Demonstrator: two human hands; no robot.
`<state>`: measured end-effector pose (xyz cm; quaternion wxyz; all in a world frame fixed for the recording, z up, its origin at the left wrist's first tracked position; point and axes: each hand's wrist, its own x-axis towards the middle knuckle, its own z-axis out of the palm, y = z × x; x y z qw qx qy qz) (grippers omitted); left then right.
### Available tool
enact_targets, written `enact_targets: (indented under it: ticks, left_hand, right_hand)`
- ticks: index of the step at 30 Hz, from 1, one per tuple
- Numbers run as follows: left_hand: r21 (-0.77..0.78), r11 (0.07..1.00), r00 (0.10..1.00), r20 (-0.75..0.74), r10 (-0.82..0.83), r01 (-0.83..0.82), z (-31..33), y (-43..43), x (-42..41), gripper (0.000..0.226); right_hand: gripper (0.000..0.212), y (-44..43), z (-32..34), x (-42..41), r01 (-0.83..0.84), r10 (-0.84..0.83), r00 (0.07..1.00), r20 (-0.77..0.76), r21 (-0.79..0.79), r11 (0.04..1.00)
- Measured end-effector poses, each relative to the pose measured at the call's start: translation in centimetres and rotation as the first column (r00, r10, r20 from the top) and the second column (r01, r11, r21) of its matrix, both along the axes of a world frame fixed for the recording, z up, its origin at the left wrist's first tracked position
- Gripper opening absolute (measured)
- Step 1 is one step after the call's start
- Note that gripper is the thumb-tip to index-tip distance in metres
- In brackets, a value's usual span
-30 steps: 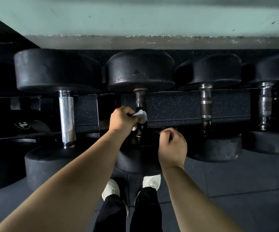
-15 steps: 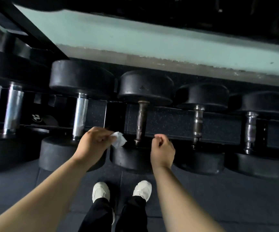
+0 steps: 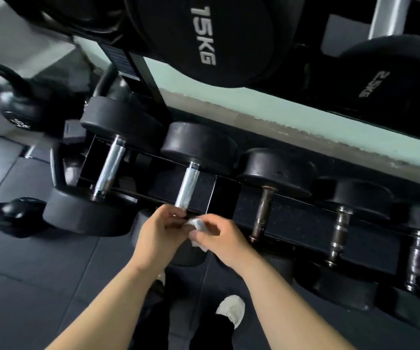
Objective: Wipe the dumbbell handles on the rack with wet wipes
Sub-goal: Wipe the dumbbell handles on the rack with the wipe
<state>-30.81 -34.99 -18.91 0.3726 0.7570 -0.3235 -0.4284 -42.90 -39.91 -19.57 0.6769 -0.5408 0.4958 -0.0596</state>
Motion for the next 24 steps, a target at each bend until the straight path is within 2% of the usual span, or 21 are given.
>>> enact_targets:
  ticks: [2,4,8,13,16,19,22,24]
  left_hand:
    - [-0.003,0.999,0.999,0.015,-0.036,0.037,-1.4,-0.1,1.5,0.033]
    - [0.003,0.997,0.996,0.045,-0.082,0.082,-3.2,0.0,3.4,0.03]
    - [0.038,0.979,0.916,0.347,-0.2,0.199,-6.5,0.6,6.3,0.016]
    - [-0.011,0.951,0.796,0.55,-0.251,0.308,-9.9,0.8,5.1,0.02]
    - [-0.037,0.937,0.735,0.631,-0.248,0.348,-11.2,1.1,5.1,0.027]
    - [-0.073,0.931,0.732,0.641,-0.231,0.358,-11.7,1.3,5.2,0.028]
    - [-0.079,0.936,0.74,0.636,-0.217,0.343,-11.7,1.2,5.1,0.028]
    - [-0.079,0.938,0.746,0.63,-0.215,0.337,-11.7,1.2,5.1,0.028]
  right_hand:
    - [0.015,-0.1,-1.2,1.6,0.07,-0.072,0.996,-0.06,-0.039,0.997]
    - [0.017,-0.2,-2.6,2.7,0.203,-0.212,0.968,-0.134,-0.079,0.976]
    - [0.012,-1.4,-5.8,4.0,0.402,-0.438,0.854,-0.281,-0.177,0.898]
    - [0.024,-3.8,-9.8,5.0,0.506,-0.575,0.7,-0.423,-0.275,0.818]
    - [0.013,-5.0,-11.2,5.7,0.579,-0.608,0.688,-0.398,-0.205,0.789]
    - [0.023,-6.0,-11.7,6.4,0.581,-0.593,0.693,-0.41,-0.169,0.796]
    - [0.031,-6.6,-11.4,6.9,0.688,-0.665,0.676,-0.317,-0.051,0.724]
    - [0.033,-6.7,-11.2,7.4,0.725,-0.708,0.658,-0.256,-0.035,0.687]
